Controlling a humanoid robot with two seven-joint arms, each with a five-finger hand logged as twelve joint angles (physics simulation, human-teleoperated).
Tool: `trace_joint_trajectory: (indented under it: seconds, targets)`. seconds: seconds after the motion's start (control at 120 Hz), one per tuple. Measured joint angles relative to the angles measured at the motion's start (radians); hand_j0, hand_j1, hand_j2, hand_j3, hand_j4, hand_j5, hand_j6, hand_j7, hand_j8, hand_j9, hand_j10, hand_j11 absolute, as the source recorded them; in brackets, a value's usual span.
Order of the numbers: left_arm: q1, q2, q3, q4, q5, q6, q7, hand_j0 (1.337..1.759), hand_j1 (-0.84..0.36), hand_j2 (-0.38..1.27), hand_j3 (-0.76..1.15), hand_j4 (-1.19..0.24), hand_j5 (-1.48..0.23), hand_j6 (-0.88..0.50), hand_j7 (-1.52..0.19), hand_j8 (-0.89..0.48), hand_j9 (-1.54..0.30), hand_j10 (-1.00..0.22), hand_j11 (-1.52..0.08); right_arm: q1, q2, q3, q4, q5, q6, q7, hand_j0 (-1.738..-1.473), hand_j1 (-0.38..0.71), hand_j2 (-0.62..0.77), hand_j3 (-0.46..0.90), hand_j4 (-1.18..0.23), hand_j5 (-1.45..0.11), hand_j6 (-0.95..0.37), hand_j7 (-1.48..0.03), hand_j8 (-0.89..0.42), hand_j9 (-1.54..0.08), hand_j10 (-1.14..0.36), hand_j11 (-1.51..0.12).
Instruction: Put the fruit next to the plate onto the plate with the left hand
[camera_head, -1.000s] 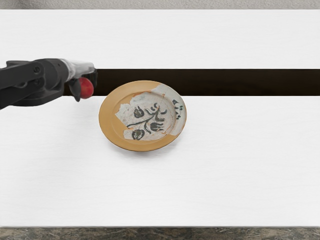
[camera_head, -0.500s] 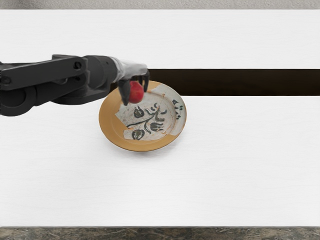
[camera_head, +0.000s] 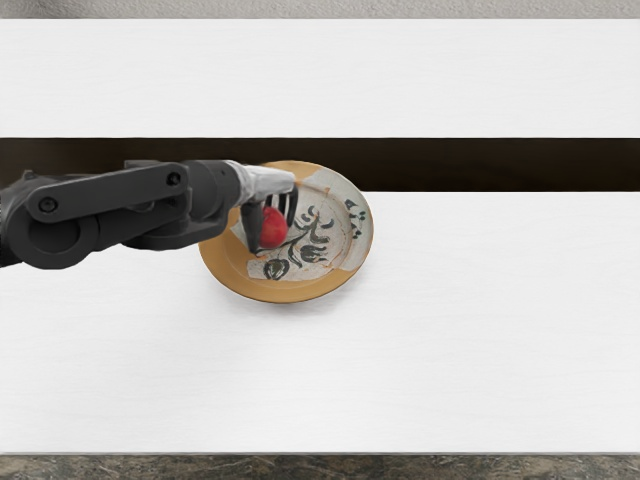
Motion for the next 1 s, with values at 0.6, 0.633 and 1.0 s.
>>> trace_joint_trajectory:
  seconds: [0.6, 0.633, 1.0]
  targets:
    - [-0.008, 0.241, -0.192, 0.005, -0.443, -0.065, 0.0, 1.658, 0.28, 0.03, 0.0, -0.07, -0.1, -0.05, -0.1, -0.06, -0.1, -0.08, -0.1, 0.0, 0.0, 0.0, 0.0, 0.0, 0.0, 0.0, -1.658, -0.33, 0.0, 0.0, -0.01, -0.02, -0.01, -0.02, -0.01, -0.02, -0.01, -0.02]
    - [0.026, 0.276, -0.235, 0.001, -0.523, -0.111, 0.0, 1.658, 0.29, 0.02, 0.0, -0.06, -0.09, -0.05, -0.08, -0.05, -0.08, -0.06, -0.08, 0.0, 0.0, 0.0, 0.0, 0.0, 0.0, 0.0, -1.658, -0.33, 0.0, 0.0, -0.01, -0.02, -0.01, -0.02, -0.01, -0.02, -0.01, -0.02]
    - [0.162, 0.665, -0.422, -0.008, -1.123, -0.362, 0.0, 1.658, 0.34, 0.0, 0.0, -0.01, -0.02, -0.01, -0.02, -0.01, -0.02, -0.01, -0.02, 0.0, 0.0, 0.0, 0.0, 0.0, 0.0, 0.0, -1.658, -0.33, 0.0, 0.0, -0.01, -0.02, -0.01, -0.02, -0.01, -0.02, -0.01, -0.02]
